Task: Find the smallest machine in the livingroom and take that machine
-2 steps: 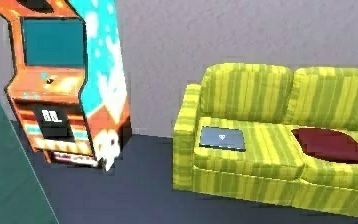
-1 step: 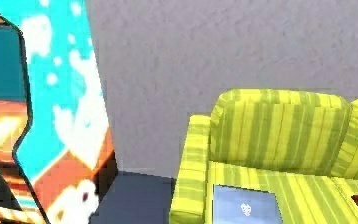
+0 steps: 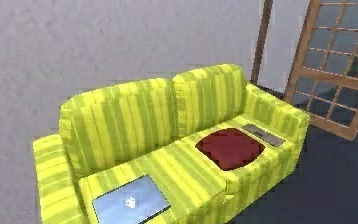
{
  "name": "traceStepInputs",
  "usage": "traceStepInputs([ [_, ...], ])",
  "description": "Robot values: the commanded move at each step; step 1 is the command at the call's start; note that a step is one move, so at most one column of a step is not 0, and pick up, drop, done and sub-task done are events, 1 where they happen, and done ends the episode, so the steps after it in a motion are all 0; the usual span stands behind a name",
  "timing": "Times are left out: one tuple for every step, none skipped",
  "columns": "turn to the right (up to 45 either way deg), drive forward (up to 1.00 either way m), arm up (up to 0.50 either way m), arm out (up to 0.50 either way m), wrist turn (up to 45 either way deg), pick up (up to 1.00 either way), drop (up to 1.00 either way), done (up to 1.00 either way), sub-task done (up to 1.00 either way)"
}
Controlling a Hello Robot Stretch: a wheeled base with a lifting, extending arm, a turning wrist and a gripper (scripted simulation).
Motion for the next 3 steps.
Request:
traceStepInputs([
  [45.0, 0.0, 0.0, 0.0, 0.0, 0.0, 0.0, 0.0, 0.0],
  [27.0, 0.0, 0.0, 0.0, 0.0, 0.0, 0.0, 0.0, 0.0],
  [0.0, 0.25, 0.0, 0.0, 0.0, 0.0, 0.0, 0.0, 0.0],
])
